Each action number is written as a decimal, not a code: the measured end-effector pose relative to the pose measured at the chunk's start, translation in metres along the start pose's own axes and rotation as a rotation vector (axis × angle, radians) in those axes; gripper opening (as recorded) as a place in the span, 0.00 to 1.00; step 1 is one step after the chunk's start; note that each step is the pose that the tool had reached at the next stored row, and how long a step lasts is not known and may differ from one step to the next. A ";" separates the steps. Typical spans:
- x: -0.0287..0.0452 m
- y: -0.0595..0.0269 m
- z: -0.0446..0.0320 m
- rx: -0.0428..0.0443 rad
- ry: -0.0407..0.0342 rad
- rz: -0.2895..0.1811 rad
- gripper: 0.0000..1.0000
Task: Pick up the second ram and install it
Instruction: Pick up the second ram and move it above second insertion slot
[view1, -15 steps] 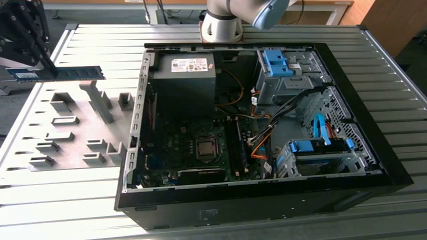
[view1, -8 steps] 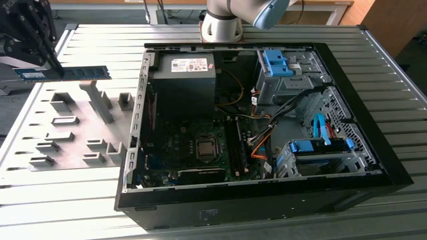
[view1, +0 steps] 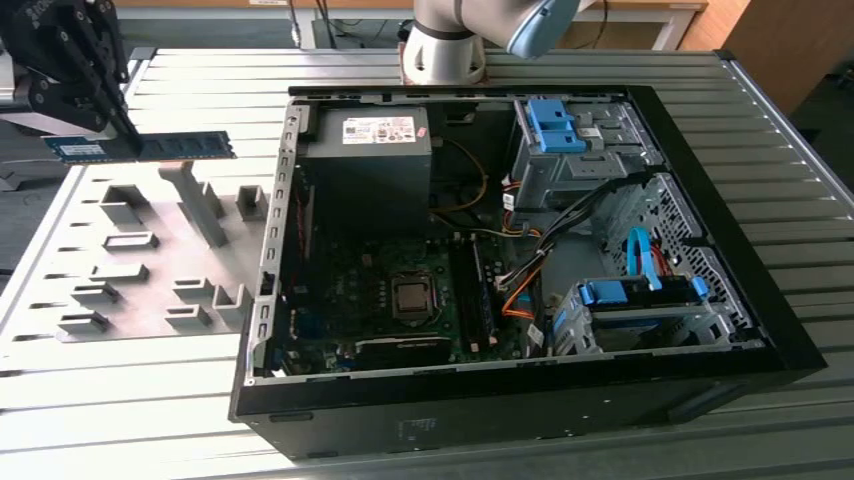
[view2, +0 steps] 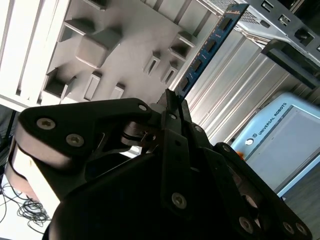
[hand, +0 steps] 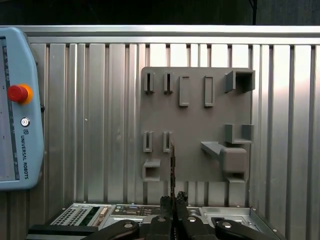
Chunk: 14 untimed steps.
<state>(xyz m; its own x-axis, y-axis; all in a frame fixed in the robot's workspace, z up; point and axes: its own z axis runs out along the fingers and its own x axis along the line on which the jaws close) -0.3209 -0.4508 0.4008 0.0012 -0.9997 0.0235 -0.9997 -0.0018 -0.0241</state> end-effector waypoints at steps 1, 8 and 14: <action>0.0000 -0.0013 0.0001 0.0000 -0.0001 0.000 0.14; 0.0000 -0.0100 0.0002 0.0000 0.0000 0.000 0.14; 0.0000 -0.0175 0.0004 0.0000 0.0000 0.000 0.14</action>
<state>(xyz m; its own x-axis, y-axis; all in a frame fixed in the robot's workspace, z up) -0.3035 -0.4508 0.4008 0.0012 -0.9997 0.0235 -0.9997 -0.0018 -0.0241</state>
